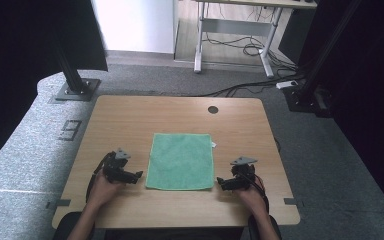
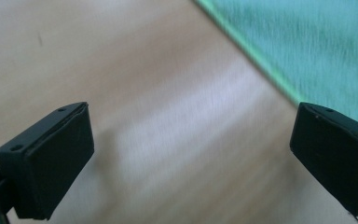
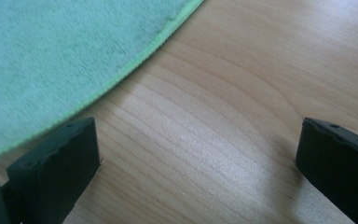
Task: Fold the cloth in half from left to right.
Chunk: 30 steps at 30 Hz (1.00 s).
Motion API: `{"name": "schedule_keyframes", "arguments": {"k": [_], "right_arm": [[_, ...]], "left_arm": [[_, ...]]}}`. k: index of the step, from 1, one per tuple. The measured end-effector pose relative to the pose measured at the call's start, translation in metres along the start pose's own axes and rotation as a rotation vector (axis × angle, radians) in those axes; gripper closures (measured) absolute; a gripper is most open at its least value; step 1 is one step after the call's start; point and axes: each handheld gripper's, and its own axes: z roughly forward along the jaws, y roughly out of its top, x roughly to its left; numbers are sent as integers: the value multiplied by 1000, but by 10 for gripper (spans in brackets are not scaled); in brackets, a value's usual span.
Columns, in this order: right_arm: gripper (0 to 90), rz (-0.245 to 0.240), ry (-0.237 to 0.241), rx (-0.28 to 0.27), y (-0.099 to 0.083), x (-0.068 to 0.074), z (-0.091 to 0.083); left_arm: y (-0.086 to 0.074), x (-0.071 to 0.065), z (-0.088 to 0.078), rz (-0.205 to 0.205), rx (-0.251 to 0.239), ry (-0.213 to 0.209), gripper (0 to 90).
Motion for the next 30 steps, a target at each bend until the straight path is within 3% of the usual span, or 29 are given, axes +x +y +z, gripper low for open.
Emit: {"name": "schedule_keyframes", "arguments": {"k": [7,11,17,21,25,30], "right_arm": [[0,14,13,-51,12,12,-9],[0,3,41,-47,15,24,-5],[0,-46,45,14,13,35,6],[0,-73,11,50,10,33,10],[0,-61,-6,47,8,24,9],[0,-39,-24,34,6,11,8]], "left_arm": [[30,-11,23,41,-27,-15,0],[27,-19,36,96,22,19,0],[24,-21,35,83,15,29,0],[21,-26,33,72,18,23,0],[17,-33,30,77,24,23,0],[14,-51,26,103,33,14,0]]}}
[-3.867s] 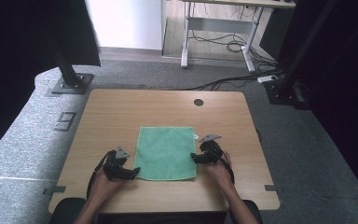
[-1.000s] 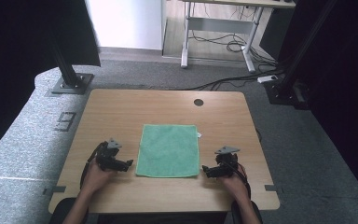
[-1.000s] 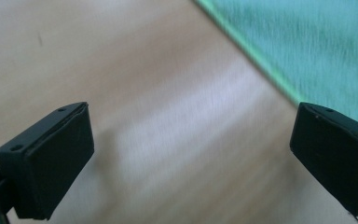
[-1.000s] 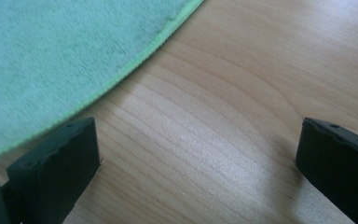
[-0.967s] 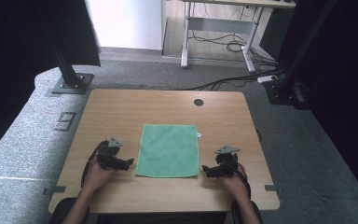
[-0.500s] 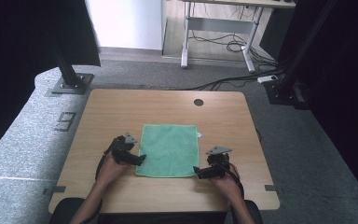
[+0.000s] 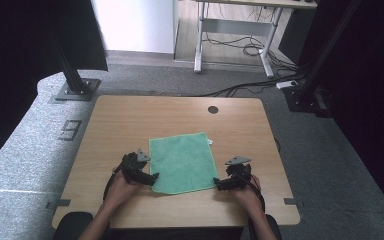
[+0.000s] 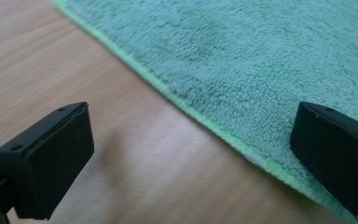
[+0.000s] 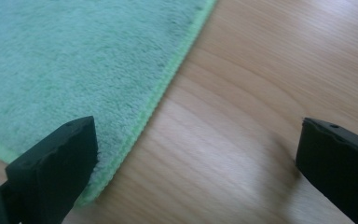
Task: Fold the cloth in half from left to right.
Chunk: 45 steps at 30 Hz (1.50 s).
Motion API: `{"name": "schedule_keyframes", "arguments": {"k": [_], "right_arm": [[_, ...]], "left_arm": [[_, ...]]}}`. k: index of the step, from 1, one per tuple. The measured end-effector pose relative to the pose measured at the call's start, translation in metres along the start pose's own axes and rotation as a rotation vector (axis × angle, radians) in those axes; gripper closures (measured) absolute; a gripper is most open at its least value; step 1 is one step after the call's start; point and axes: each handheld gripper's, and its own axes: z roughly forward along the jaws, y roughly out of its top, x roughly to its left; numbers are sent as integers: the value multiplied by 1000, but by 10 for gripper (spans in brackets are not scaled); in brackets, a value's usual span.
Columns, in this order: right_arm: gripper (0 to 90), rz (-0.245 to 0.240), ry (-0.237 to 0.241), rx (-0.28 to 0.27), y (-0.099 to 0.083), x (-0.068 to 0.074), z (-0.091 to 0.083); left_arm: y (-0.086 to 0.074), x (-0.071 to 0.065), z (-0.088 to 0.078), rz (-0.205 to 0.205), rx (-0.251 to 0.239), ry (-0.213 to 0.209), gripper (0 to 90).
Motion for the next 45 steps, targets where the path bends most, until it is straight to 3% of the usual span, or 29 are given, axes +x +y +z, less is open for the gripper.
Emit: {"name": "schedule_keyframes", "arguments": {"k": [5,6,10,18,26,32,39,45], "right_arm": [[0,35,-21,-12,-4,-18,-2],[0,52,-7,-15,-6,-21,-1],[0,39,4,-36,-7,-24,0],[0,28,16,-61,-10,-25,0],[0,29,14,-61,-10,-25,0],[0,33,10,-61,-10,-24,0],[0,34,8,-61,-10,-24,0],[0,35,8,-61,-10,-24,0]], "left_arm": [[2,-16,1,21,6,-42,0],[3,-16,1,23,8,-49,0],[4,-10,1,16,15,-50,0],[13,18,-4,-34,-28,8,0],[26,48,-2,-109,-76,13,0],[39,70,5,-161,-103,39,0],[49,88,19,-190,-96,73,0],[49,94,33,-201,-77,69,0]]}}
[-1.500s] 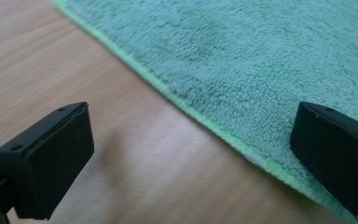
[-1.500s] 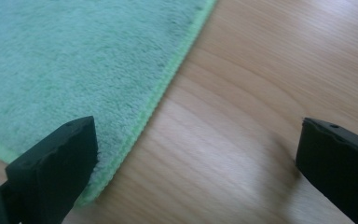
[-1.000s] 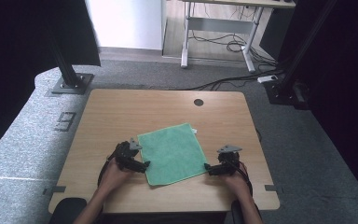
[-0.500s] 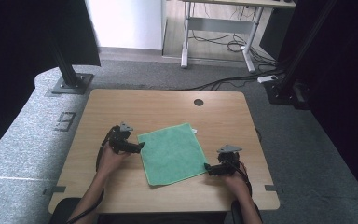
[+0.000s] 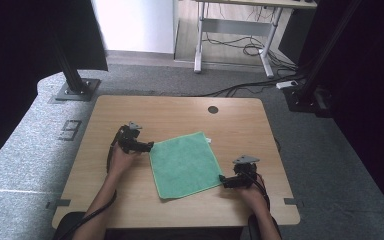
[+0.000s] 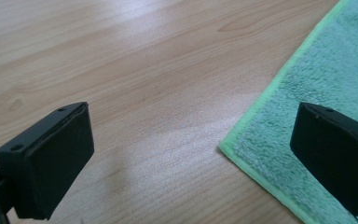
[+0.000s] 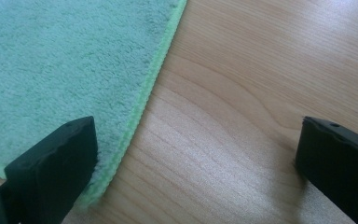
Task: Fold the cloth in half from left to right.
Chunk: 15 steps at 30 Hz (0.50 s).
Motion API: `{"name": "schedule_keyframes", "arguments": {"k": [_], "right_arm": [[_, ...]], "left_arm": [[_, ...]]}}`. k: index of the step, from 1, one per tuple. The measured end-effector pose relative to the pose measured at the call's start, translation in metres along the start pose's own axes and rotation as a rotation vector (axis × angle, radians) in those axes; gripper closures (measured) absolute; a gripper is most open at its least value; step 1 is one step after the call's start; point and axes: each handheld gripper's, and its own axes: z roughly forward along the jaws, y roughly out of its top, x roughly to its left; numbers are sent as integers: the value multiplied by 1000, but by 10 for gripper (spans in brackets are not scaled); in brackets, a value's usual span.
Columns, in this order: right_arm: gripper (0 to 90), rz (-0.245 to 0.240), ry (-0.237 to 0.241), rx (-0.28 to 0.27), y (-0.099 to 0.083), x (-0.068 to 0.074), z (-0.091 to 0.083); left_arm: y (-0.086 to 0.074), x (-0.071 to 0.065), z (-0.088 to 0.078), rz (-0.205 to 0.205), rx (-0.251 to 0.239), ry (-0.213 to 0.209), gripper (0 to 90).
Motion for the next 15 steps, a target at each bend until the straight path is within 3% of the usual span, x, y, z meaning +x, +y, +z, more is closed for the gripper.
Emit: {"name": "schedule_keyframes", "arguments": {"k": [7,15], "right_arm": [[0,0,-1,0,0,0,0],[0,1,1,0,0,0,0]], "left_arm": [[-7,-1,19,15,40,-2,0],[-6,1,19,13,47,-18,0]]}}
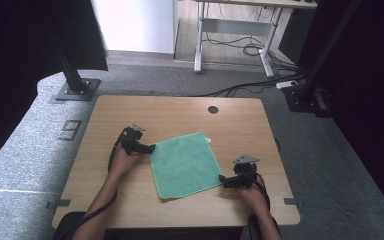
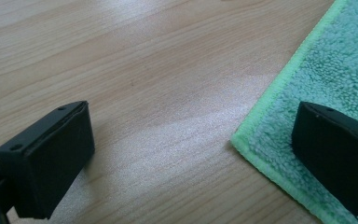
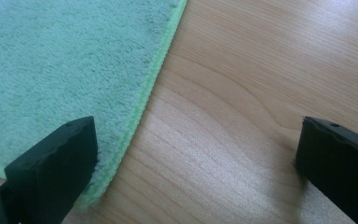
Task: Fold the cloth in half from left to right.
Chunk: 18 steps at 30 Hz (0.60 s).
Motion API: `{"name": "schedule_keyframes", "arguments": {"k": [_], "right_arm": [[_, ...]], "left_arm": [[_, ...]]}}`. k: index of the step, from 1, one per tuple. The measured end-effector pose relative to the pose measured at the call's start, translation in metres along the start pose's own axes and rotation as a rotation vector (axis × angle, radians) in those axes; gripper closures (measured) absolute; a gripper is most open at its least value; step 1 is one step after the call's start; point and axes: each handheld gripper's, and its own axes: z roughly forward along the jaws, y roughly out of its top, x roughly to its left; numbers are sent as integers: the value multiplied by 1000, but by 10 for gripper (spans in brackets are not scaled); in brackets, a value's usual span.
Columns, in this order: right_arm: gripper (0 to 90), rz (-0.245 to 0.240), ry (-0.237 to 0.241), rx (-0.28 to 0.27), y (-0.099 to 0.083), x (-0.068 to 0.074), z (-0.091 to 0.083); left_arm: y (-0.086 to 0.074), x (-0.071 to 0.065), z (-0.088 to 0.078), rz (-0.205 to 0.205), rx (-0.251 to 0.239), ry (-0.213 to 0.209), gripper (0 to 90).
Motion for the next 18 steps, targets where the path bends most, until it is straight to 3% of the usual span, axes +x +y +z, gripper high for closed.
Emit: {"name": "schedule_keyframes", "arguments": {"k": [8,18], "right_arm": [[0,10,0,29,4,2,0],[0,-51,84,29,23,30,-2]], "left_arm": [[-3,0,-3,-9,2,13,0],[-5,-1,-4,-12,2,14,0]]}}
